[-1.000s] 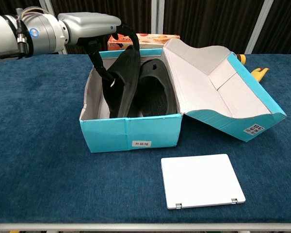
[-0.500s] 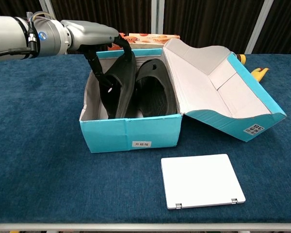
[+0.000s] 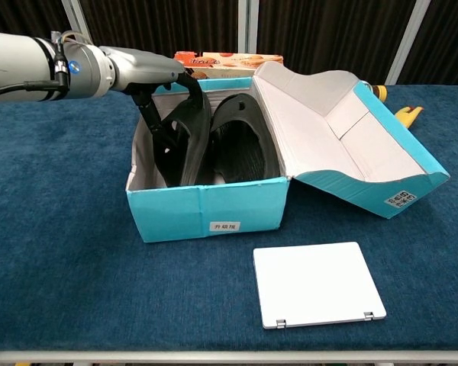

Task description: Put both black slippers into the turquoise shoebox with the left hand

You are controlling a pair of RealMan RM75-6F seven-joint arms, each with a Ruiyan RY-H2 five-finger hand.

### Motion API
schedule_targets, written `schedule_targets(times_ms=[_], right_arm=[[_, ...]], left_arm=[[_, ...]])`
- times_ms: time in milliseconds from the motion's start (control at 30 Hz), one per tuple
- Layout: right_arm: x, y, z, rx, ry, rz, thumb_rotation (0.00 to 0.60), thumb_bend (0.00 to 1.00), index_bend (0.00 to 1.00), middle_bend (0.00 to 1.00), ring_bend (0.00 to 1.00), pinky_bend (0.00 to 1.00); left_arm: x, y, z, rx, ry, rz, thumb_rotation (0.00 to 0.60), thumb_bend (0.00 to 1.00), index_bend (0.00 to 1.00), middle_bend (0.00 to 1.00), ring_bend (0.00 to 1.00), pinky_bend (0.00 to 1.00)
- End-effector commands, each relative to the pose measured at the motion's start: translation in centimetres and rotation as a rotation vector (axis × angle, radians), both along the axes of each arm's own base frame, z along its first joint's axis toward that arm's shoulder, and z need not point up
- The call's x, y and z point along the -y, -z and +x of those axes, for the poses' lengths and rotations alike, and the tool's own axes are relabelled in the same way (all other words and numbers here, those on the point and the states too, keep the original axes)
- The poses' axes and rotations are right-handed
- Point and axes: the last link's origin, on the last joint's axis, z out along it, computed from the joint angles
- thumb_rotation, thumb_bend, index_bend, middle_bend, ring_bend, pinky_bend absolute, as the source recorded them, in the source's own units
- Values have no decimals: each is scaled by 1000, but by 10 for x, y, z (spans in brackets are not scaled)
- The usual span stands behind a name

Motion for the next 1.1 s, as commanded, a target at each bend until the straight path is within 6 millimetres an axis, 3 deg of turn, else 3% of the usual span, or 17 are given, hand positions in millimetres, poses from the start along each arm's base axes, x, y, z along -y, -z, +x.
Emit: schedule_targets(times_ms=[33, 133, 267, 400, 567, 700, 900, 1100], right_arm=[[0, 0, 0, 1, 1, -2, 600, 139, 0, 0, 0, 0], [-1, -1, -2, 4, 5, -2, 600, 140, 0, 0, 0, 0], [-1, -1, -6, 18, 15, 0, 600, 141, 0, 0, 0, 0], [4, 4, -16, 49, 40, 19, 600, 139, 0, 6, 0, 0], [12, 13, -28, 85, 58, 49, 600, 141, 0, 8, 0, 0], [16, 21, -29, 92, 39, 59, 600, 136, 0, 8, 0, 0], [11, 30, -29, 105, 26, 70, 600, 133, 0, 7, 0, 0], [4, 35, -27, 111, 6, 70, 600, 132, 0, 5, 0, 0]], left_arm=[[1, -14, 2, 110, -57, -2, 483, 0, 249, 155, 0, 153], [4, -39, -1, 233, -73, 48, 483, 0, 248, 155, 0, 154], [10, -77, -22, 354, -86, 159, 488, 0, 247, 155, 0, 156], [25, -116, -74, 386, -127, 336, 591, 0, 248, 155, 0, 156], [57, -147, -144, 303, -211, 527, 600, 0, 249, 155, 0, 156], [102, -162, -187, 177, -244, 645, 600, 0, 249, 155, 0, 153], [170, -172, -207, 135, -278, 718, 600, 0, 249, 155, 0, 150], [216, -176, -201, 150, -265, 732, 600, 0, 249, 155, 0, 149]])
